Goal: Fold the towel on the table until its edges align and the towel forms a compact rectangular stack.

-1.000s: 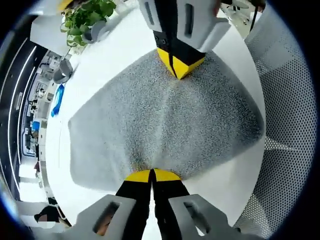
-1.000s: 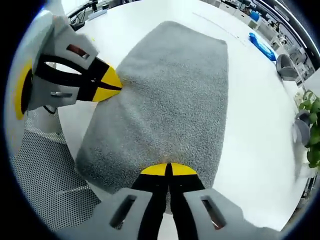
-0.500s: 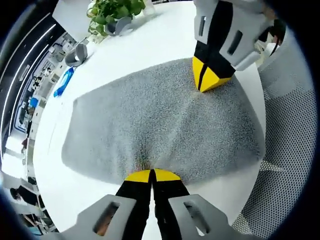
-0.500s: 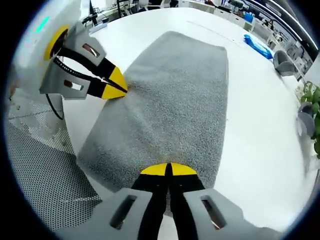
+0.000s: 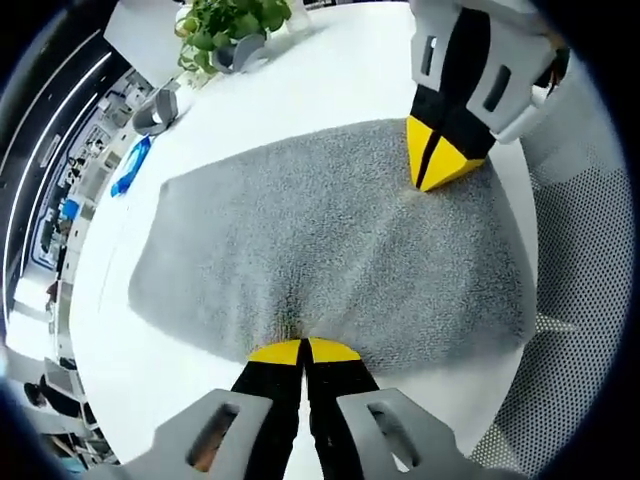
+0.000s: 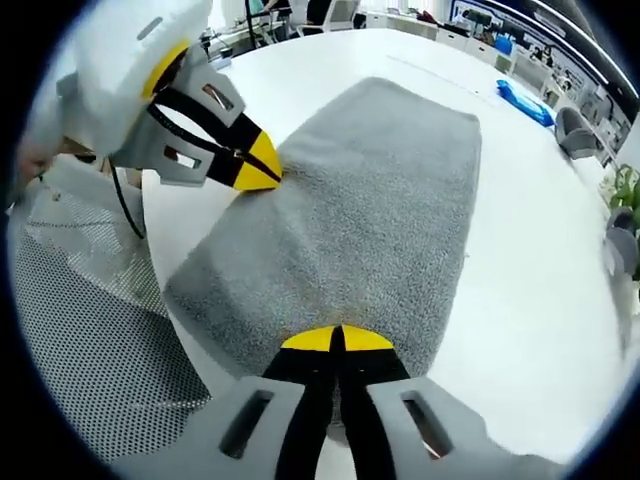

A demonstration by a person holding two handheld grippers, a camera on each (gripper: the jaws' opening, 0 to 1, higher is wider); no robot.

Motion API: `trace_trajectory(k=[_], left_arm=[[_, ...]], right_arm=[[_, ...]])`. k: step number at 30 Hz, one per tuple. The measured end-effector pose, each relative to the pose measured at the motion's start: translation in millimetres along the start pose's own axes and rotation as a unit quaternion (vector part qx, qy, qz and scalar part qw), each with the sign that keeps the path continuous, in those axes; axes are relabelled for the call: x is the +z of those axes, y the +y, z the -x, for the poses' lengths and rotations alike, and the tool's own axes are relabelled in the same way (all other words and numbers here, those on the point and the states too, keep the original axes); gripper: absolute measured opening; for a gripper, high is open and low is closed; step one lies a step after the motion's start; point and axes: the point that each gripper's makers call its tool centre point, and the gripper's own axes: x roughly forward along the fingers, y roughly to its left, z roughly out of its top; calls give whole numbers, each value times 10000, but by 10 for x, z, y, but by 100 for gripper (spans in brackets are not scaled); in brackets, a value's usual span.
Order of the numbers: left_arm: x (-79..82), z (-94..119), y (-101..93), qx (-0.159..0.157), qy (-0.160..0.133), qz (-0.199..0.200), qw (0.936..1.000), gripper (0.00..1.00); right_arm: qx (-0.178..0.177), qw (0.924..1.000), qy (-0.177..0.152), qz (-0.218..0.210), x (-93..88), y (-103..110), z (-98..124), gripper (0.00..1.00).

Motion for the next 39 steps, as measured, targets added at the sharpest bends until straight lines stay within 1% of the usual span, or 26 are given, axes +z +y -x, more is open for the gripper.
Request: trace_trajectory(k=[5,9,13,15,16,17,20,23,25,28,32,33,35,37,39], left_arm=[[-13,-8,53,-62,-61,88,9999,0],[-26,-13,87,-137,-223,264,9993,0],[-34,-15,103,-158,-498,498,9974,0],[-27,-14,104,-156,-740,767,9942,0],[-31,-11,109,-127,-821,817,9932,0],[-45,-3,104,-87,-896,785,9928,0],[-46,-2,96,-61,-944,729,9928,0],[-33,-6,121,-88,-952,816,9921,0],[-31,-13,128,-45,-1019,806,9915,0],[-26,-14,147,-11,-1054,782,9914,0],[-25,-32,189,71,-1082,774,9911,0],[-26,-31,195,79,-1091,787,9909,0],[-32,-37,220,84,-1120,862,9899,0],[-43,-45,252,90,-1153,983,9884,0],[-50,-45,264,58,-1199,1154,9860,1]], right_arm=[[198,9997,-131,-82,9,67,-6,0],[267,9994,-204,-88,24,100,-14,0],[340,9990,-252,-113,30,129,-19,0],[384,9989,-273,-41,28,157,-20,0],[385,9989,-281,-40,24,168,-18,0],[389,9988,-288,-44,24,173,-18,0],[411,9987,-313,-32,24,194,-19,0],[466,9983,-340,39,17,243,-18,0],[501,9980,-373,77,18,275,-18,0],[560,9961,-493,475,37,326,-23,0],[620,9937,-644,672,57,363,-29,0],[618,9923,-670,841,70,363,-32,0],[545,9888,-596,1258,87,371,-30,0],[465,9827,-575,1696,113,387,-31,0],[500,9806,-558,1811,106,423,-26,0]])
